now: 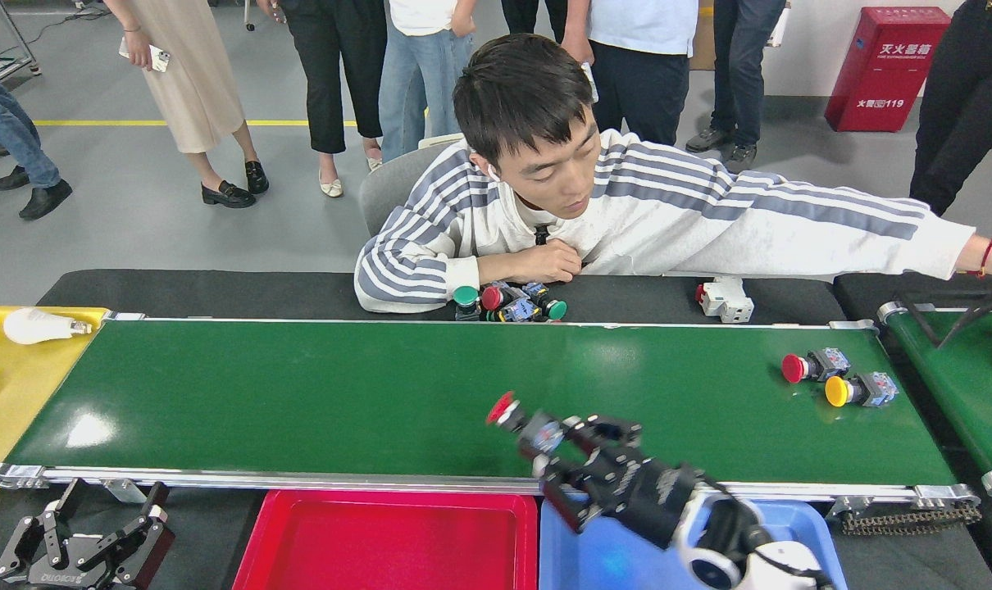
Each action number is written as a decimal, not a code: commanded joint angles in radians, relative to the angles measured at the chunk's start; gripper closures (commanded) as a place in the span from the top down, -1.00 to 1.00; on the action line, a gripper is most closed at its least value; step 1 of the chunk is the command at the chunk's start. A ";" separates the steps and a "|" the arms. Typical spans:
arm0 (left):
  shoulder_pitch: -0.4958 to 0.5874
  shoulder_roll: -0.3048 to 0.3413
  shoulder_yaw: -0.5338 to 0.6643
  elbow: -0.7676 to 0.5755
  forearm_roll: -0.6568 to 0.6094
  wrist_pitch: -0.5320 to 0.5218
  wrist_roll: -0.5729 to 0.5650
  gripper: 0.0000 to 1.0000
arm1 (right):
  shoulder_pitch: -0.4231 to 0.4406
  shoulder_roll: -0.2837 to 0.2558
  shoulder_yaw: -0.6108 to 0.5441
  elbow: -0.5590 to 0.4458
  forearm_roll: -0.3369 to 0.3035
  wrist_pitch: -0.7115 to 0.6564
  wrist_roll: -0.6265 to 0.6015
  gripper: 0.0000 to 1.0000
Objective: Pick switch part from conveyor to tray
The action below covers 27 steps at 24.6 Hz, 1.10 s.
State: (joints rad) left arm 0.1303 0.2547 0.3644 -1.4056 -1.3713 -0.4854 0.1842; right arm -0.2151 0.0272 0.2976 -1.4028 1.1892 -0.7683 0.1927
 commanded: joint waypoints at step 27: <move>-0.009 0.014 -0.001 -0.012 0.000 -0.012 -0.005 1.00 | 0.398 -0.073 -0.618 -0.251 0.049 0.501 -0.102 0.95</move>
State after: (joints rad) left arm 0.1309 0.2549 0.3605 -1.4052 -1.3713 -0.4950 0.1748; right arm 0.1805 -0.0493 -0.3191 -1.6291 1.2320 -0.2707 0.1010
